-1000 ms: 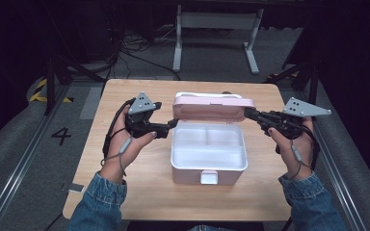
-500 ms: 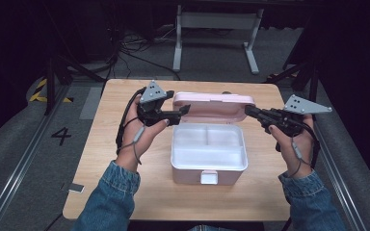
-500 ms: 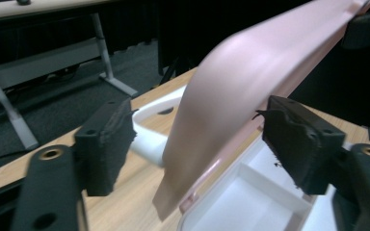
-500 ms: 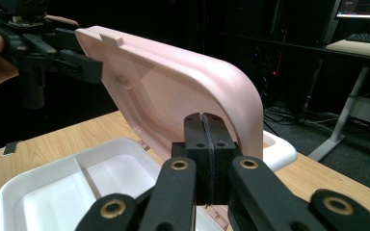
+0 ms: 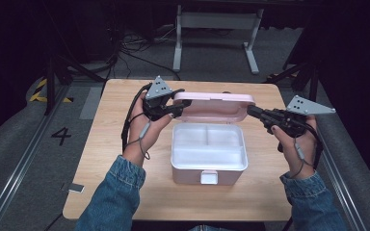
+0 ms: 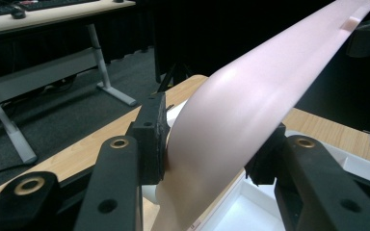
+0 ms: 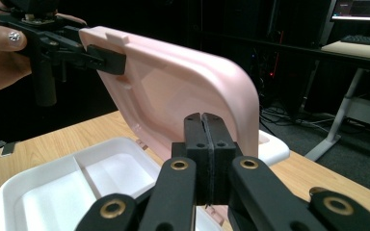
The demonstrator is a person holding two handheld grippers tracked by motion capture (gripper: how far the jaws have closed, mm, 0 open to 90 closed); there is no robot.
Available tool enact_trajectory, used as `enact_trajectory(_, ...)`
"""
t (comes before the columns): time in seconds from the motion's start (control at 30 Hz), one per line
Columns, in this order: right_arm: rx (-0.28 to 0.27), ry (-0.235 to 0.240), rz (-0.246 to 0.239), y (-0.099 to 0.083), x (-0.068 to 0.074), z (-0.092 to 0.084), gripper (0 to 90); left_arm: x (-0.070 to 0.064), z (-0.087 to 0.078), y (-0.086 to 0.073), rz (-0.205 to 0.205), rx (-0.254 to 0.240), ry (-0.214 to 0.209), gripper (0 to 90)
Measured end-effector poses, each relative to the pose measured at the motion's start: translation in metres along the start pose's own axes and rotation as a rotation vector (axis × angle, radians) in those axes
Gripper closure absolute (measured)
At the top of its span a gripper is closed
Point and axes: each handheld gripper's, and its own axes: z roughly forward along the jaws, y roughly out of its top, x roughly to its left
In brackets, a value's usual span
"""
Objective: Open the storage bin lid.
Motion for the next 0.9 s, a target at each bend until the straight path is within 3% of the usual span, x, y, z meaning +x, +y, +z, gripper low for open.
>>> enact_trajectory(0.17,0.043,-0.002,0.001,-0.004,-0.002,-0.008,90.0,0.004,0.002,0.002,-0.005,0.01,-0.006,60.4)
enact_trajectory(0.53,0.062,-0.089,0.004,-0.014,-0.008,-0.044,89.8,0.021,0.018,0.012,-0.012,0.045,0.0,62.5)
enact_trajectory(0.67,0.059,-0.12,0.013,-0.016,-0.012,-0.055,89.8,0.028,0.024,0.014,-0.037,0.057,-0.006,62.9)
enact_trajectory(0.9,0.058,-0.131,0.019,-0.017,-0.013,-0.061,89.5,0.039,0.032,0.015,-0.073,0.066,-0.019,63.0)
